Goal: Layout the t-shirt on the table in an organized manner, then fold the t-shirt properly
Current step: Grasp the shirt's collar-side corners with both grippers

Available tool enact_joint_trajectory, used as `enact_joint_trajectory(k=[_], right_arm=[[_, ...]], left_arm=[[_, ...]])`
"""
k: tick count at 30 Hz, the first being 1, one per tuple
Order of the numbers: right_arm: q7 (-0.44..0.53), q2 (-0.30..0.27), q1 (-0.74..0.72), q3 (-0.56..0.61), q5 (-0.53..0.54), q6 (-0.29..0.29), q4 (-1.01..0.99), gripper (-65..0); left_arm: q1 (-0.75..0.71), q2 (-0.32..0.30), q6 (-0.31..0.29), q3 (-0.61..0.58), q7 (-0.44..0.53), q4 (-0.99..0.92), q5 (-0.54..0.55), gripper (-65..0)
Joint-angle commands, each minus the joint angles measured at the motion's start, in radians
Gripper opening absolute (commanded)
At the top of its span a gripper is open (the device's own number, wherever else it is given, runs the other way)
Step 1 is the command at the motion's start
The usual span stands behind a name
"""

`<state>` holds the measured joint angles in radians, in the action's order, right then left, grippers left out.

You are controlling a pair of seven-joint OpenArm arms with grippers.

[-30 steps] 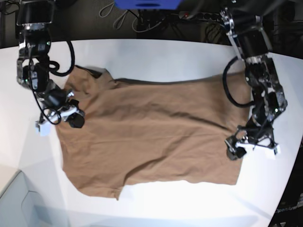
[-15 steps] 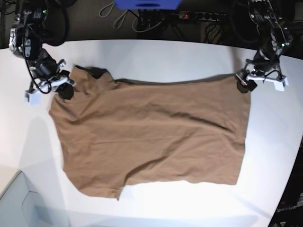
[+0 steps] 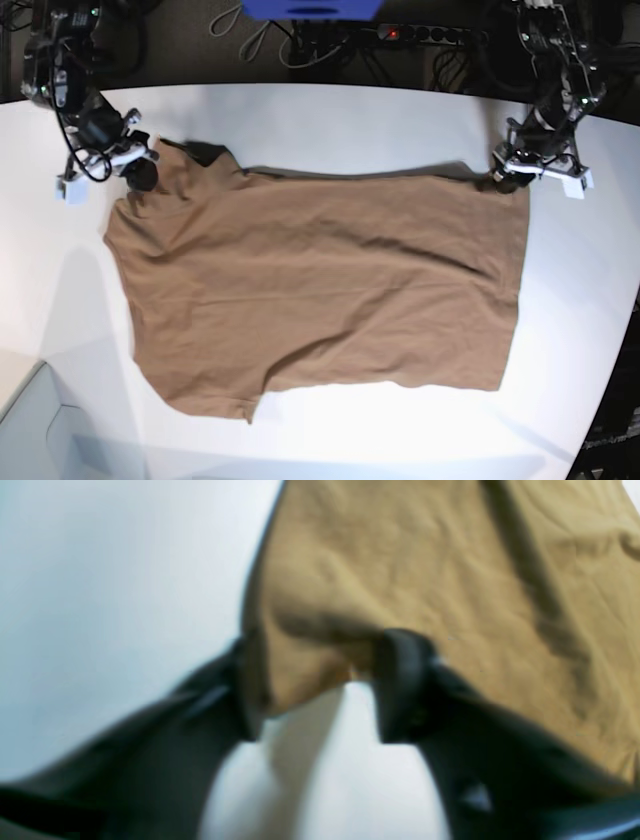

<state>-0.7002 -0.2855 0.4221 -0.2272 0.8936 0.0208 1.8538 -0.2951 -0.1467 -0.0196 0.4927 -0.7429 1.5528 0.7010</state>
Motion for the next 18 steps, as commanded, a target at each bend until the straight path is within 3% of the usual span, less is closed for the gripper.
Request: enact_joint_trajectory(k=[1, 3, 10, 14, 18], right_arm=[[0.023, -0.011, -0.002, -0.004, 0.015, 0.006, 0.017, -65.0], [0.023, -0.013, 0.014, -0.004, 0.015, 0.006, 0.017, -65.0], [0.024, -0.034, -0.010, -0.001, 0.009, 0.006, -0.087, -65.0], [0.024, -0.045, -0.021, -0.002, 0.009, 0.006, -0.170, -65.0], [0.023, -0.039, -0.019, -0.002, 0.009, 0.006, -0.174, -65.0]], left_arm=[[0.014, -0.001, 0.014, -0.006, -0.045, -0.013, -0.008, -43.2], [0.021, -0.001, 0.014, -0.006, -0.047, -0.027, -0.008, -50.0], [0.029, -0.009, 0.014, 0.001, -0.048, -0.018, -0.001, -52.1], [0.033, -0.029, 0.014, -0.002, -0.043, -0.008, 0.001, -65.0], [0.055, -0.029, 0.014, -0.001, -0.053, -0.013, -0.002, -65.0]])
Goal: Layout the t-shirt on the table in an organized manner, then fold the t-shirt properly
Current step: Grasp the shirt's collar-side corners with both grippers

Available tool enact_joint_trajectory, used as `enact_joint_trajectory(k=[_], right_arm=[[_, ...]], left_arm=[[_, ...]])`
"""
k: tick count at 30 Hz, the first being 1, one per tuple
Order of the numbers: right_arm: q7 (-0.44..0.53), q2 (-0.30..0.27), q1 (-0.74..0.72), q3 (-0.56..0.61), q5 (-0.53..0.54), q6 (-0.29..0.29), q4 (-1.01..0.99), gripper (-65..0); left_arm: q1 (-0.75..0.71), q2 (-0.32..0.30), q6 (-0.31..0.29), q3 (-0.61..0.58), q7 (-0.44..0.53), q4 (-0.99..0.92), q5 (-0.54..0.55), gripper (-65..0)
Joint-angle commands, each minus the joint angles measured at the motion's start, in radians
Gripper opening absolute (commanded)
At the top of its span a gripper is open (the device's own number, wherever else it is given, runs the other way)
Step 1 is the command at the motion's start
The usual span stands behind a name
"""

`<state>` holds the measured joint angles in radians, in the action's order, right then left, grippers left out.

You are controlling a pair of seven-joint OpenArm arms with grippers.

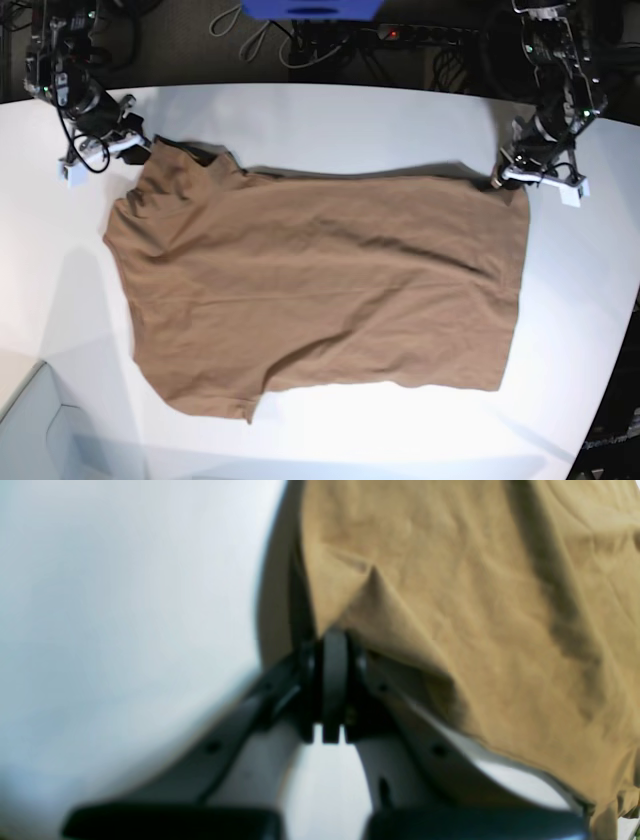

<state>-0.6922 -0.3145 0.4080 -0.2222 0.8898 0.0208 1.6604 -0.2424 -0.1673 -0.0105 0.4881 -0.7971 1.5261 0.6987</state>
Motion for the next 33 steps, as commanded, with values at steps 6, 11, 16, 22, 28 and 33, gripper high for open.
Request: enact_joint_trajectory(k=[6, 11, 16, 22, 28, 33], right_arm=[[-0.044, 0.016, -0.007, -0.009, 0.016, 0.008, 0.019, -65.0], [-0.045, 0.021, -0.007, -0.013, 0.016, 0.061, 0.019, -65.0], [-0.048, 0.021, -0.007, -0.015, 0.016, 0.057, 0.014, -64.8], [-0.048, 0.027, -0.005, -0.015, 0.019, 0.063, 0.021, -44.8], [-0.048, 0.035, -0.002, -0.010, 0.019, 0.064, 0.019, -34.3], [-0.045, 0.059, -0.002, -0.012, 0.018, 0.063, 0.013, -34.8]], left_arm=[[0.002, -0.008, 0.005, -0.001, 0.005, 0.014, 0.002, -64.8], [0.002, -0.008, 0.005, 0.004, 0.005, 0.011, -0.001, -64.8], [0.002, -0.008, 0.005, 0.005, 0.006, 0.011, 0.000, -64.8], [0.002, -0.008, 0.005, 0.005, 0.009, 0.011, -0.001, -64.8], [0.004, -0.010, 0.005, 0.005, 0.011, 0.011, -0.004, -64.8], [0.004, -0.010, 0.005, 0.005, 0.011, 0.009, -0.004, -64.8]])
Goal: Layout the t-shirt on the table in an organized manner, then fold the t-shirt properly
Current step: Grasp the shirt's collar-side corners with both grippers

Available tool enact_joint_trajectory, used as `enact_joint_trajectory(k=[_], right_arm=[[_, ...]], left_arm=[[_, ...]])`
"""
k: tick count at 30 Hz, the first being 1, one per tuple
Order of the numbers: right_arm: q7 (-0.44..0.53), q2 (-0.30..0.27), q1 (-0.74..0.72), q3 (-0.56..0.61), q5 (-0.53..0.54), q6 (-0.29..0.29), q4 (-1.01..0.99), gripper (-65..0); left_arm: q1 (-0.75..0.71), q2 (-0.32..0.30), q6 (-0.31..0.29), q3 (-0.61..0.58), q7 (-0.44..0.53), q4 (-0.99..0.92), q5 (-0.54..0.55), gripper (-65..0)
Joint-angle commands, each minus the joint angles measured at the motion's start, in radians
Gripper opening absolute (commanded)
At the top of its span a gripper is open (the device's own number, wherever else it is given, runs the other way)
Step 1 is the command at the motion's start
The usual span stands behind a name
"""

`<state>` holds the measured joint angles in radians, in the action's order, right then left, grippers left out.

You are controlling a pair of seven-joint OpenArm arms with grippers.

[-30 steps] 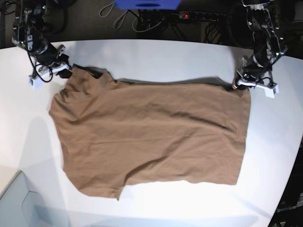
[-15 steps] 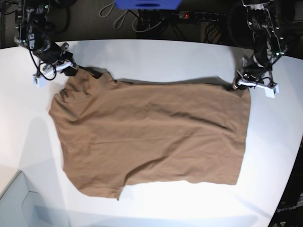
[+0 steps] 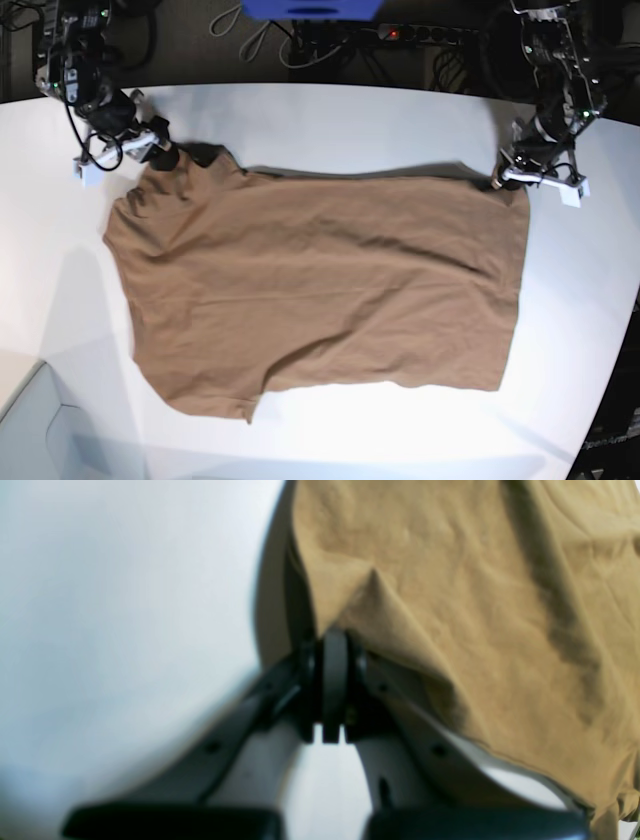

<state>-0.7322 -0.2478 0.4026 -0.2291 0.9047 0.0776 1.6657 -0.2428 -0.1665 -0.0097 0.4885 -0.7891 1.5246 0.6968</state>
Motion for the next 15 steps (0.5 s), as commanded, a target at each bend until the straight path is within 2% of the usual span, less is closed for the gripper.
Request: enact_joint_trajectory(k=[1, 8, 15], right_arm=[[0.001, -0.006, 0.005, -0.006, 0.003, 0.003, 0.011, -34.9], [-0.008, 0.009, 0.008, -0.109, 0.003, 0.003, 0.015, -34.9], [-0.007, 0.015, 0.037, -0.105, 0.001, 0.004, 0.014, -34.9]], left_arm=[[0.004, -0.011, 0.004, 0.005, 0.003, 0.011, -0.002, -64.8], [0.004, -0.011, 0.004, 0.005, 0.003, 0.011, -0.002, -64.8], [0.004, -0.011, 0.004, 0.005, 0.003, 0.012, -0.001, -64.8]])
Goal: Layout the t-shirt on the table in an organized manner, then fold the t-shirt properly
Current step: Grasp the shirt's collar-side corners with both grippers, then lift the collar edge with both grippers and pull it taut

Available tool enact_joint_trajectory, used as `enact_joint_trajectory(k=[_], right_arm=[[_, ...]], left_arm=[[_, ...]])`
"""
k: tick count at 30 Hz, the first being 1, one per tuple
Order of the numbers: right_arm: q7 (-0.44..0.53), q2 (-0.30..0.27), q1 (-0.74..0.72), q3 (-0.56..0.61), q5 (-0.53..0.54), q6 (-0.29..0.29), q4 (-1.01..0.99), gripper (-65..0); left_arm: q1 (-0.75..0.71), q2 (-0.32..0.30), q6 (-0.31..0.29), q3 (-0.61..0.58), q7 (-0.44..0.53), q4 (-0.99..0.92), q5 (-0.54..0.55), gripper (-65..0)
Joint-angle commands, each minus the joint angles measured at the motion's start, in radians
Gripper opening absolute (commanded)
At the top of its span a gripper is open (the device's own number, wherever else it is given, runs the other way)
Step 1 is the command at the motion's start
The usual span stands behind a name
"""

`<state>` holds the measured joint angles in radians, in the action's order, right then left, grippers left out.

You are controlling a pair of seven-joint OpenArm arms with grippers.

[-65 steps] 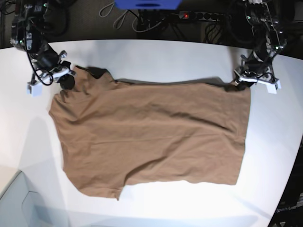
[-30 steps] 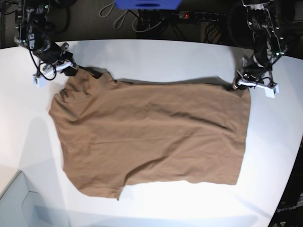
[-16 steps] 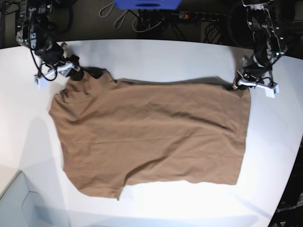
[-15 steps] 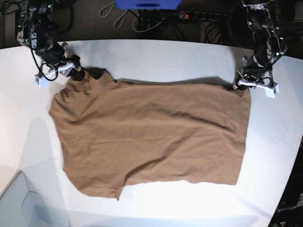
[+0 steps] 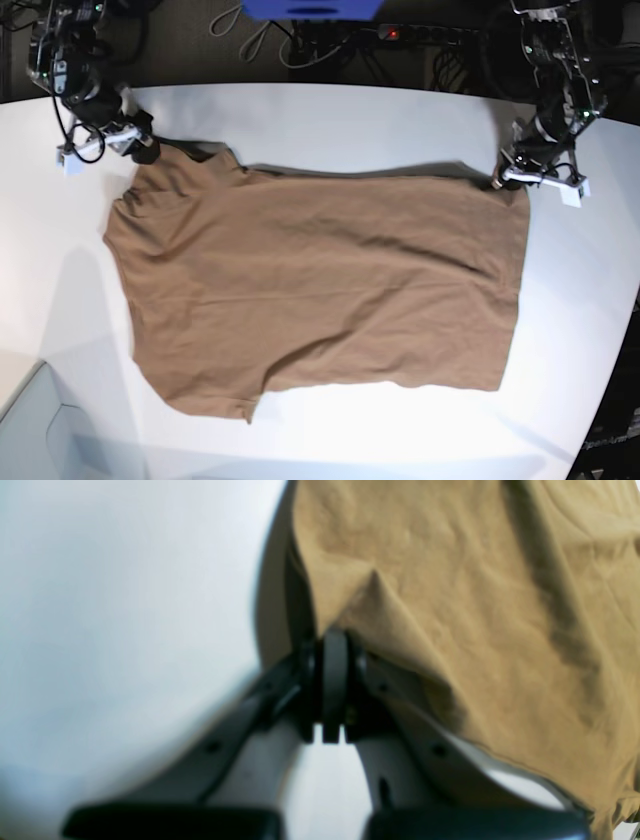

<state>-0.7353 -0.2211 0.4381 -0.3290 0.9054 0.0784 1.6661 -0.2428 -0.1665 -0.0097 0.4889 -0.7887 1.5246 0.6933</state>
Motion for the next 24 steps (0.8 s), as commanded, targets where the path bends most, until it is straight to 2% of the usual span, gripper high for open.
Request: enact_joint_trajectory(k=[1, 7, 9, 12, 15, 16, 20, 24], right_arm=[[-0.003, -0.011, 0.001, 0.006, 0.001, 0.004, 0.013, -34.9], [0.001, -0.011, 0.000, 0.081, -0.001, 0.005, 0.006, -35.0], [0.004, -0.011, -0.006, 0.115, -0.001, 0.005, 0.004, -37.2], [0.004, -0.011, -0.009, 0.133, -0.001, 0.005, 0.004, -46.6], [0.004, -0.011, -0.011, 0.127, -0.001, 0.005, 0.010, -62.1], [0.004, -0.011, -0.011, 0.126, -0.001, 0.004, 0.013, -65.0], [0.006, -0.010, 0.001, 0.100, -0.001, 0.005, 0.059, -65.0], [0.007, 0.033, 0.052, 0.018, -0.001, 0.008, 0.200, -65.0]], left_arm=[[0.004, -0.011, 0.004, 0.004, 0.002, 0.012, 0.001, -64.8], [0.004, -0.011, 0.004, 0.004, 0.002, 0.012, 0.001, -64.8], [0.004, -0.011, 0.004, 0.004, 0.002, 0.012, 0.001, -64.8], [0.004, -0.011, 0.004, 0.006, 0.002, 0.012, 0.007, -64.8], [0.004, -0.011, 0.004, 0.006, 0.004, 0.020, 0.009, -64.8], [0.004, -0.011, 0.004, 0.008, 0.004, 0.020, 0.009, -64.8], [0.004, -0.011, 0.004, 0.012, 0.004, 0.023, 0.010, -64.8], [0.000, -0.009, 0.004, 0.072, -0.007, 0.075, 0.012, -64.8]])
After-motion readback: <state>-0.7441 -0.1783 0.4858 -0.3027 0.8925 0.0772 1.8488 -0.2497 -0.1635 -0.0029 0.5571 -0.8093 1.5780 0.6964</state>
